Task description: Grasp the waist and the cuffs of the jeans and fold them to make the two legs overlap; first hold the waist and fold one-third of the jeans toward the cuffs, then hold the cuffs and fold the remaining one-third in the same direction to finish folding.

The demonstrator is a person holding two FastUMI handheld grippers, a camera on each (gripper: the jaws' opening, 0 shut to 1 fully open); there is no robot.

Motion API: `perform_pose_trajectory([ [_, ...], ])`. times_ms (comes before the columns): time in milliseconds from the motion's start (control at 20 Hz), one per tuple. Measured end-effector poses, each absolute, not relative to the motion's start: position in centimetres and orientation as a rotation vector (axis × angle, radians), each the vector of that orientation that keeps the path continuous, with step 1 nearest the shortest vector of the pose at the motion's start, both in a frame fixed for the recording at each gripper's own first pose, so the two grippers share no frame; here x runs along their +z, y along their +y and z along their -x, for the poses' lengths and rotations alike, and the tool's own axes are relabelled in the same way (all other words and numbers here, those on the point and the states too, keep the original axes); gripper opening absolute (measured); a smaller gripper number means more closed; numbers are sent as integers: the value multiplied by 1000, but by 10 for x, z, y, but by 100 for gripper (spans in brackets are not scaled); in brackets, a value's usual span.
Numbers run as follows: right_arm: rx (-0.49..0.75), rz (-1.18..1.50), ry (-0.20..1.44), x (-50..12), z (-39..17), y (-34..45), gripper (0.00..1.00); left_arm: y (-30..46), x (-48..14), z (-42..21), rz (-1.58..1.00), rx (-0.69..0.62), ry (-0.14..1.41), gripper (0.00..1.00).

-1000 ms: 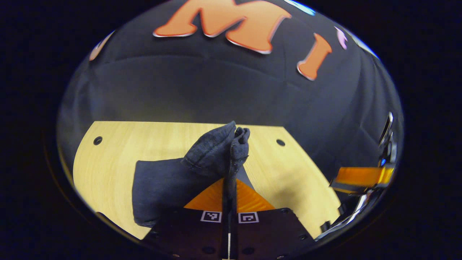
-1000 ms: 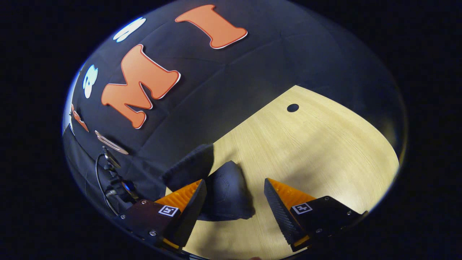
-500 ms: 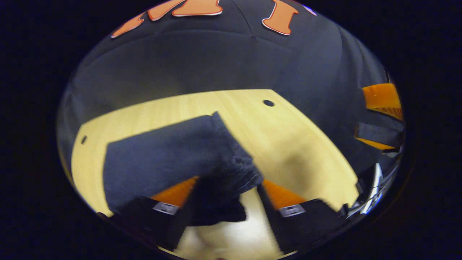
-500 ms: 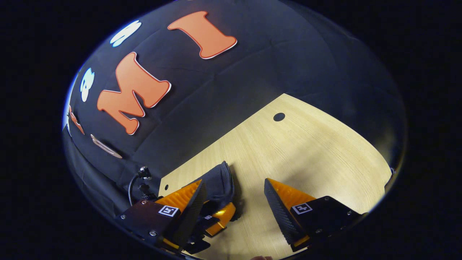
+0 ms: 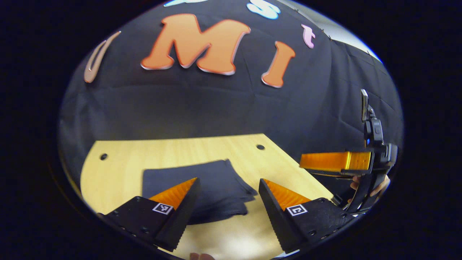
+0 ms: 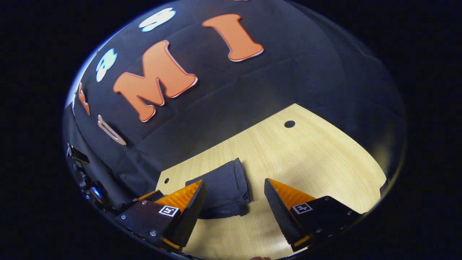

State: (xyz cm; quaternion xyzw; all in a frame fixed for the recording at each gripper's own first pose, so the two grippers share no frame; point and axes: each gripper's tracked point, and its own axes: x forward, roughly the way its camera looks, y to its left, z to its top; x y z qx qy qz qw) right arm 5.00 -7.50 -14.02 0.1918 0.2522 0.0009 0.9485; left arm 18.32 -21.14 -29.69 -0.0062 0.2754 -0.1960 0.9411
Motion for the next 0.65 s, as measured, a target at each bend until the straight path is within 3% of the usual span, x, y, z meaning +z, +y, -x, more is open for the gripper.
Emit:
perform_pose_trajectory([
  [250, 48, -199, 403, -106, -17, -15, 98, -105, -247, -182, -16, -240, 418, 98],
  [650, 130, -66, 313, -98, 3, 80, 97, 28, -215, -148, 37, -77, 346, 98],
])
